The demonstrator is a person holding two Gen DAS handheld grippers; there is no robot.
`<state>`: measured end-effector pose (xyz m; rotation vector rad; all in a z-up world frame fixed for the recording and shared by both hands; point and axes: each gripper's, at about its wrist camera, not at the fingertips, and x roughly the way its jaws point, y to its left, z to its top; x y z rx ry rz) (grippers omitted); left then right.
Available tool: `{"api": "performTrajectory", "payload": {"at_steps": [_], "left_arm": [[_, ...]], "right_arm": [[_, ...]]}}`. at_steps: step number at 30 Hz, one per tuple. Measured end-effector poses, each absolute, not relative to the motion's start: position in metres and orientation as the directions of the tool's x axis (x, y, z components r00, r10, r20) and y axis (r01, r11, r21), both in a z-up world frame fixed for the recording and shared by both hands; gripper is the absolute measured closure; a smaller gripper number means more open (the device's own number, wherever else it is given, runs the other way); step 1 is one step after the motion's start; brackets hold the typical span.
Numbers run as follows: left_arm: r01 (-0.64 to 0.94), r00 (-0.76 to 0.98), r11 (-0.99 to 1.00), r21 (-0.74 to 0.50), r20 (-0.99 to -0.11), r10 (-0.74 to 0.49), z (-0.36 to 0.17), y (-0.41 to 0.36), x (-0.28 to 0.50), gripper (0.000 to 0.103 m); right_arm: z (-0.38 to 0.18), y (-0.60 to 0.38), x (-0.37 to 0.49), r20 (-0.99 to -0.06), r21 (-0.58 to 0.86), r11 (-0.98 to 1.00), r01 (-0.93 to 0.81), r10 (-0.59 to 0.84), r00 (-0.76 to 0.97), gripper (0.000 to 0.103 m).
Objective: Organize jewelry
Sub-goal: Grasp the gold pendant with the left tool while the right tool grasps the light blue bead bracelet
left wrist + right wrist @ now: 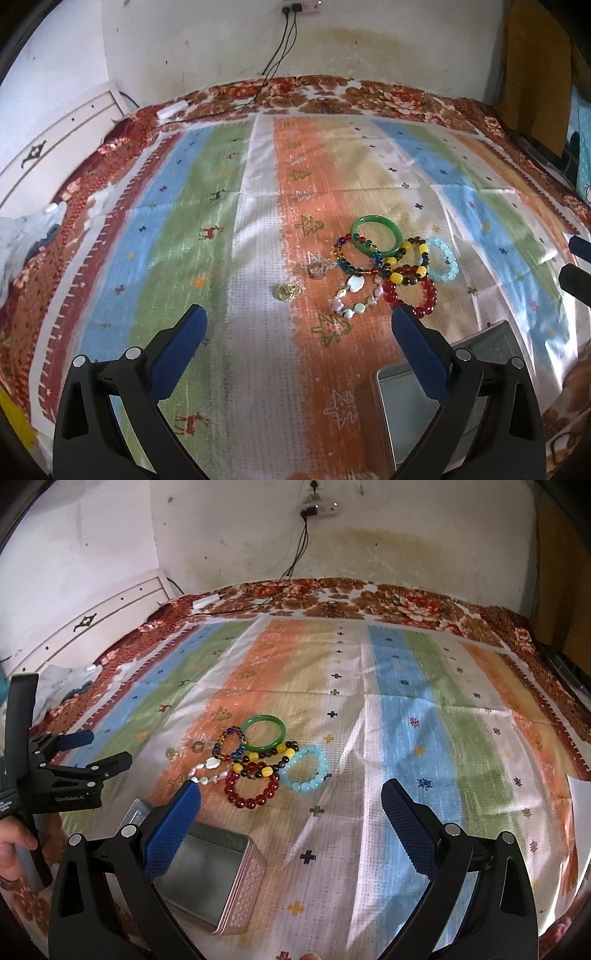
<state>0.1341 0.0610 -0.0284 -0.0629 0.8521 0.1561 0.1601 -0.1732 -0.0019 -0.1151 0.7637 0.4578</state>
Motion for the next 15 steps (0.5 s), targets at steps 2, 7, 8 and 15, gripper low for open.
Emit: {"api": "performTrajectory", "payload": {"at_steps": [2, 7, 8, 15], "left_arm": [[-0.162, 0.641, 0.987, 0.006, -0.76, 0.11, -0.03, 0.063, 0.138, 0.005], [-0.161, 0.627, 0.987, -0.014, -0.774, 0.091, -0.032, 0.068, 0.152, 0.006], [-0.165, 0.623, 0.986, -0.012, -0.777, 0.094, -0.033, 0.069, 0.154, 0.006], [-0.176, 0.581, 0.984, -0.009, -0.808, 0.097, -0.045, 0.077, 0.176, 0.006]], "right_arm": [[-0.004, -0.173, 0.167, -0.703, 0.066, 0.901, -0.429, 0.348, 0.62, 0.004], [-0.013, -0.172, 0.187, -0.742, 0.036, 0.924, -0.381, 0.28, 0.609, 0.004], [-0.015, -0.172, 0.191, -0.746, 0.037, 0.925, -0.379, 0.278, 0.605, 0.004], [-0.029, -0.166, 0.217, -0.794, 0.051, 0.926, -0.375, 0.265, 0.547, 0.004]]}}
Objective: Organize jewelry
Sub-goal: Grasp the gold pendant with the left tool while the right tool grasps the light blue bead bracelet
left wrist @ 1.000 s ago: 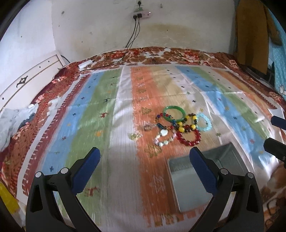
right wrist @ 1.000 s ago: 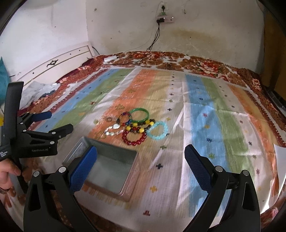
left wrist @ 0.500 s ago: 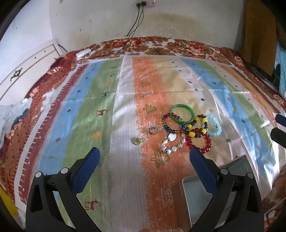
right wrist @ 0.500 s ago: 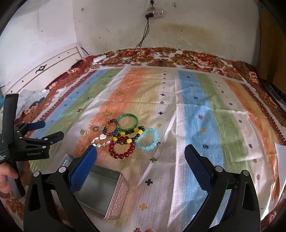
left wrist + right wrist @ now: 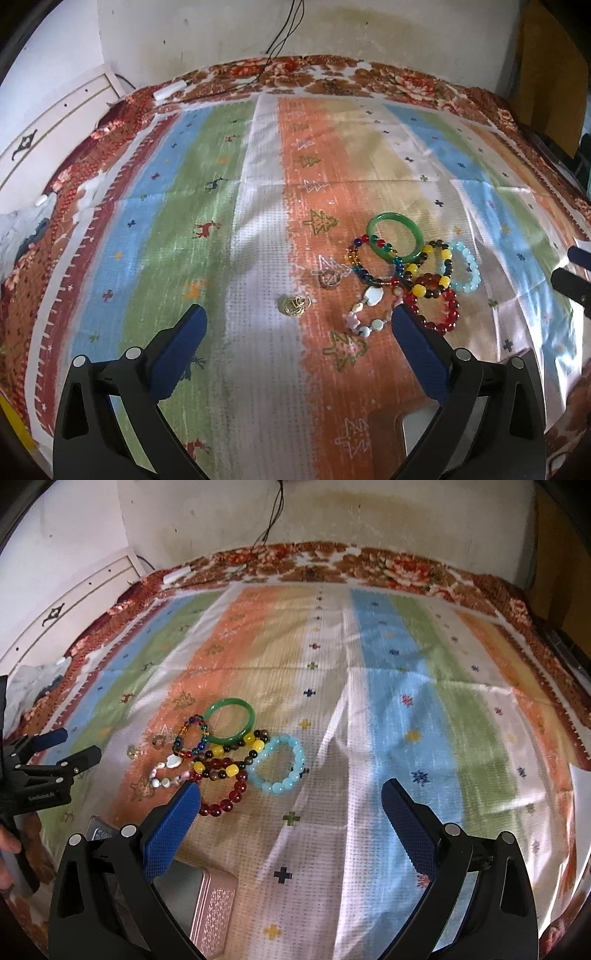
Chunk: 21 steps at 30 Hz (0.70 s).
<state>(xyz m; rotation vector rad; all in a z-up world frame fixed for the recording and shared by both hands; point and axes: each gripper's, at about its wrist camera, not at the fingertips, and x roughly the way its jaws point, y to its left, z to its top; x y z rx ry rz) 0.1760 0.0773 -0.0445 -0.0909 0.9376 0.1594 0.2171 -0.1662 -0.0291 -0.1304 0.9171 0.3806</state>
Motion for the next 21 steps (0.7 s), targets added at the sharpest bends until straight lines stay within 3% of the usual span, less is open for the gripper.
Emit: {"api": "performTrajectory", "payload": {"at_steps": [2, 8, 16, 21], "left_arm": [[-0.174, 0.562, 0.984, -0.033, -0.824, 0.072, -0.048, 0.08, 0.181, 0.012], [-0.19, 0.535, 0.98, -0.055, -0.843, 0.056, -0.055, 0.086, 0.193, 0.015], [-0.225, 0.459, 0.971, -0.077, -0.888, 0.036, -0.074, 0.096, 0.212, 0.035], [-0.218, 0.426, 0.974, -0.067, -0.904, 0.033, -0.083, 0.098, 0.22, 0.04]], "right_arm": [[-0.035, -0.164, 0.224, -0.816, 0.041, 0.928, -0.37, 0.245, 0.524, 0.004], [-0.05, -0.161, 0.242, -0.854, 0.063, 0.935, -0.35, 0.232, 0.466, 0.004], [-0.067, -0.151, 0.261, -0.885, 0.065, 0.933, -0.353, 0.217, 0.411, 0.004], [-0.075, -0.142, 0.268, -0.897, 0.061, 0.929, -0.366, 0.212, 0.387, 0.004]]}}
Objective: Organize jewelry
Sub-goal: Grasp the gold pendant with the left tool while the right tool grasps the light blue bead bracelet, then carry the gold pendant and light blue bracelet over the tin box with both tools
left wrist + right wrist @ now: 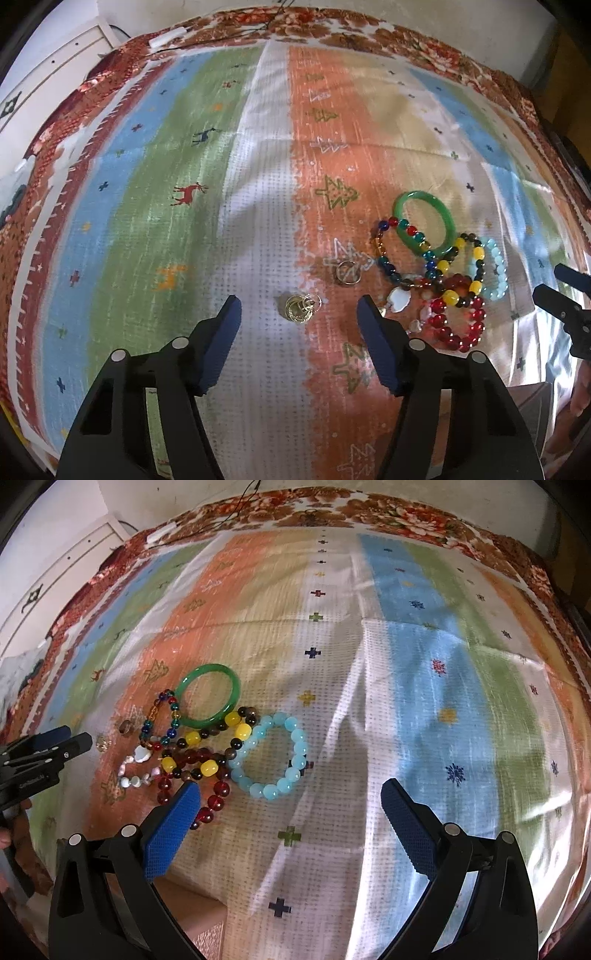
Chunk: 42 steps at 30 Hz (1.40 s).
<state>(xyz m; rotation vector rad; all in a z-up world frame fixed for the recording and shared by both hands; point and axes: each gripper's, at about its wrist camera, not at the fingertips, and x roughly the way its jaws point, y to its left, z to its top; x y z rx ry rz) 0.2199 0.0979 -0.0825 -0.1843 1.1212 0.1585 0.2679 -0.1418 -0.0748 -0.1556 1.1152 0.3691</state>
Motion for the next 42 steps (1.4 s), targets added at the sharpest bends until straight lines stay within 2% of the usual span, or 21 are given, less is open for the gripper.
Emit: {"api": "performTrajectory", "payload": {"at_steps": [2, 4, 6, 8, 16, 17, 19, 21, 24, 28, 29, 31, 33, 36, 42], "left_arm": [[-0.215, 0.414, 0.974, -0.071, -0.91, 0.025, -0.087, 0.099, 0.224, 0.042], [-0.219, 0.39, 0.972, -0.079, -0.921, 0.014, -0.093, 0.101, 0.229, 0.054], [-0.221, 0.366, 0.971, -0.09, -0.931, -0.003, -0.099, 0.102, 0.233, 0.057], [-0.214, 0.355, 0.973, -0.091, -0.935, -0.009, -0.103, 0.101, 0.236, 0.058], [-0.199, 0.338, 0.977, -0.075, -0.941, -0.003, -0.112, 0.1, 0.243, 0.058], [-0.197, 0.337, 0.978, -0.074, -0.942, -0.003, -0.113, 0.1, 0.243, 0.058], [-0.195, 0.338, 0.978, -0.068, -0.941, 0.002, -0.113, 0.099, 0.243, 0.059], [-0.198, 0.328, 0.979, -0.057, -0.945, 0.012, -0.116, 0.1, 0.243, 0.064], [-0.208, 0.315, 0.977, -0.046, -0.949, 0.023, -0.117, 0.102, 0.243, 0.072], [-0.197, 0.301, 0.98, -0.04, -0.953, 0.021, -0.118, 0.101, 0.243, 0.084], [-0.193, 0.3, 0.98, -0.039, -0.954, 0.021, -0.118, 0.101, 0.243, 0.084], [-0.185, 0.301, 0.982, -0.032, -0.953, 0.026, -0.118, 0.1, 0.243, 0.085], [-0.189, 0.304, 0.981, -0.046, -0.952, 0.014, -0.118, 0.102, 0.243, 0.085], [-0.196, 0.309, 0.977, -0.078, -0.951, -0.014, -0.116, 0.104, 0.243, 0.085], [-0.197, 0.326, 0.976, -0.092, -0.945, -0.023, -0.108, 0.103, 0.239, 0.085]], "right_arm": [[-0.079, -0.14, 0.272, -0.903, 0.062, 0.93, -0.362, 0.207, 0.376, 0.004], [-0.085, -0.138, 0.275, -0.911, 0.07, 0.931, -0.359, 0.207, 0.357, 0.004], [-0.09, -0.137, 0.278, -0.918, 0.077, 0.931, -0.357, 0.207, 0.339, 0.005], [-0.097, -0.136, 0.282, -0.926, 0.071, 0.933, -0.352, 0.192, 0.324, 0.012], [-0.115, -0.137, 0.297, -0.942, 0.071, 0.939, -0.338, 0.174, 0.287, 0.02], [-0.116, -0.137, 0.299, -0.942, 0.074, 0.938, -0.337, 0.177, 0.286, 0.022], [-0.118, -0.136, 0.301, -0.942, 0.066, 0.938, -0.341, 0.171, 0.287, 0.036], [-0.12, -0.136, 0.303, -0.944, 0.059, 0.938, -0.341, 0.164, 0.287, 0.044], [-0.121, -0.137, 0.306, -0.947, 0.054, 0.94, -0.336, 0.156, 0.282, 0.048], [-0.122, -0.135, 0.307, -0.951, 0.048, 0.936, -0.347, 0.149, 0.271, 0.06], [-0.122, -0.136, 0.307, -0.952, 0.048, 0.935, -0.35, 0.149, 0.268, 0.063], [-0.123, -0.135, 0.308, -0.953, 0.058, 0.933, -0.354, 0.158, 0.259, 0.079], [-0.123, -0.134, 0.308, -0.953, 0.065, 0.931, -0.358, 0.165, 0.255, 0.087], [-0.123, -0.135, 0.309, -0.952, 0.081, 0.93, -0.359, 0.179, 0.249, 0.091], [-0.111, -0.136, 0.298, -0.946, 0.097, 0.924, -0.371, 0.201, 0.255, 0.091]]}}
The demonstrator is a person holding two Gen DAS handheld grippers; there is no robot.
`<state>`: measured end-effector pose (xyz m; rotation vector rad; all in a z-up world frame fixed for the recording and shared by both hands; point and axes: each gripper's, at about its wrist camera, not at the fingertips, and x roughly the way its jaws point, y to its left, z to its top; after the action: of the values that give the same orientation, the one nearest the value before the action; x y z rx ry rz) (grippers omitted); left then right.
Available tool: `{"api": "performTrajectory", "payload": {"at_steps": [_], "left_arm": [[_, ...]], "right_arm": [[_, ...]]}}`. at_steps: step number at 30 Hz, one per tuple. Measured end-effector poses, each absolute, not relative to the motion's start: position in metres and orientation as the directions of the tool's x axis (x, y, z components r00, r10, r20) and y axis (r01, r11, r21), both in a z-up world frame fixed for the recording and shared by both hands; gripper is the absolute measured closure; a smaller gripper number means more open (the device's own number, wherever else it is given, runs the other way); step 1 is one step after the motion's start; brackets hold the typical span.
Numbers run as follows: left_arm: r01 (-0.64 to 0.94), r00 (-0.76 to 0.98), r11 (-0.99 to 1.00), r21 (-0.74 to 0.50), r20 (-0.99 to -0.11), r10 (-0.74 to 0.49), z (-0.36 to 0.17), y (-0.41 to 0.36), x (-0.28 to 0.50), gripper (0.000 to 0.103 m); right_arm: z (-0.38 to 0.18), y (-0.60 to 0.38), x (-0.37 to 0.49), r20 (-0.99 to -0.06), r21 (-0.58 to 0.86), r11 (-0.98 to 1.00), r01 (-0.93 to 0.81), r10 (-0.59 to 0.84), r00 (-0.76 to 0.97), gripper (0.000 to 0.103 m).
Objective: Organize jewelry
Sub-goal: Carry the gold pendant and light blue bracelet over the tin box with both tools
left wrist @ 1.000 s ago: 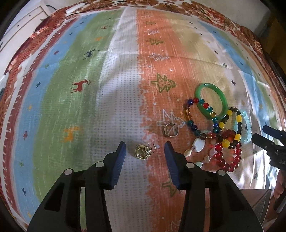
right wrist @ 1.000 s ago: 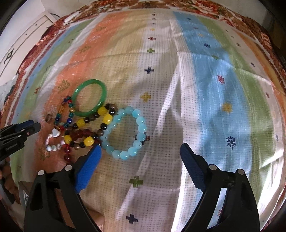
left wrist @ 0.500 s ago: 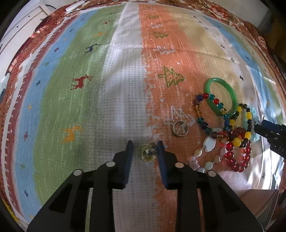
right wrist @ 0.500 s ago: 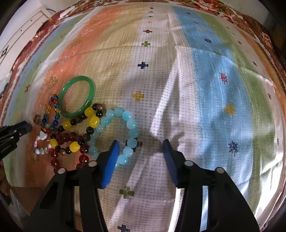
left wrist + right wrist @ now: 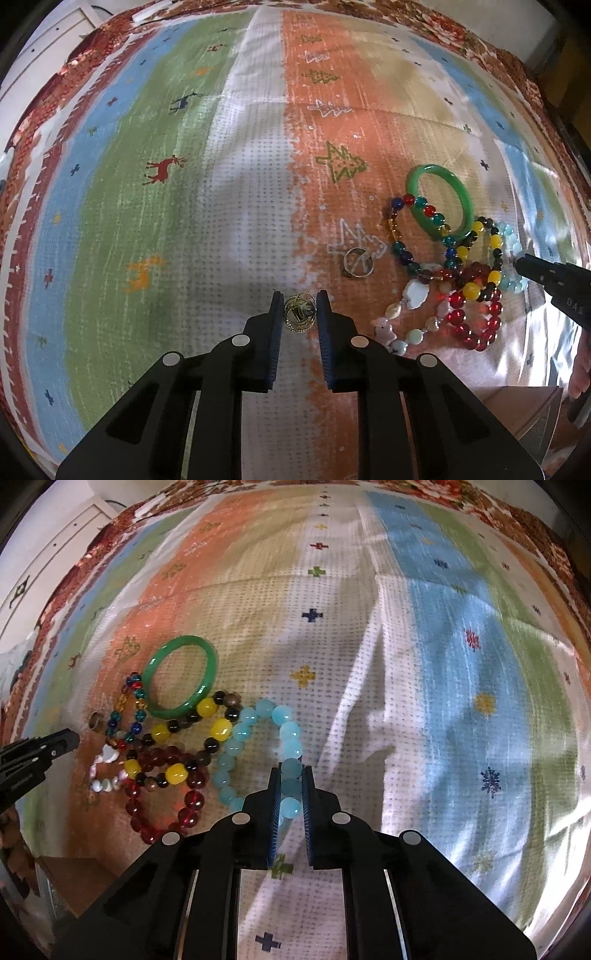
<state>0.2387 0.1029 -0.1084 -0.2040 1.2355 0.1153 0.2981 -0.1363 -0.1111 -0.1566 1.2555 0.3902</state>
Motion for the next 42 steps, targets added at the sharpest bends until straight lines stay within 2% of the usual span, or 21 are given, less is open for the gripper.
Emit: {"api": "performTrajectory", "payload": {"at_steps": [7, 13, 25, 42], "left_arm": [[-0.213, 0.364, 0.972, -0.099, -0.931, -0.015, -0.095, 0.105, 0.228, 0.085], [-0.213, 0.403, 0.973, -0.088, -0.915, 0.005, -0.081, 0.099, 0.225, 0.085], [-0.146, 0.458, 0.987, -0.059, -0.889, 0.014, -0.061, 0.073, 0.206, 0.085], [-0.132, 0.539, 0.987, -0.087, -0.842, -0.002, -0.032, 0.053, 0.178, 0.085]], "right_arm": [[-0.095, -0.132, 0.289, -0.935, 0.057, 0.914, -0.402, 0.191, 0.3, 0.091], [-0.079, -0.129, 0.278, -0.923, 0.111, 0.903, -0.416, 0.249, 0.293, 0.091], [-0.039, -0.117, 0.238, -0.882, 0.073, 0.871, -0.486, 0.284, 0.376, 0.091], [0.015, -0.109, 0.196, -0.809, 0.139, 0.805, -0.577, 0.428, 0.402, 0.091]]}}
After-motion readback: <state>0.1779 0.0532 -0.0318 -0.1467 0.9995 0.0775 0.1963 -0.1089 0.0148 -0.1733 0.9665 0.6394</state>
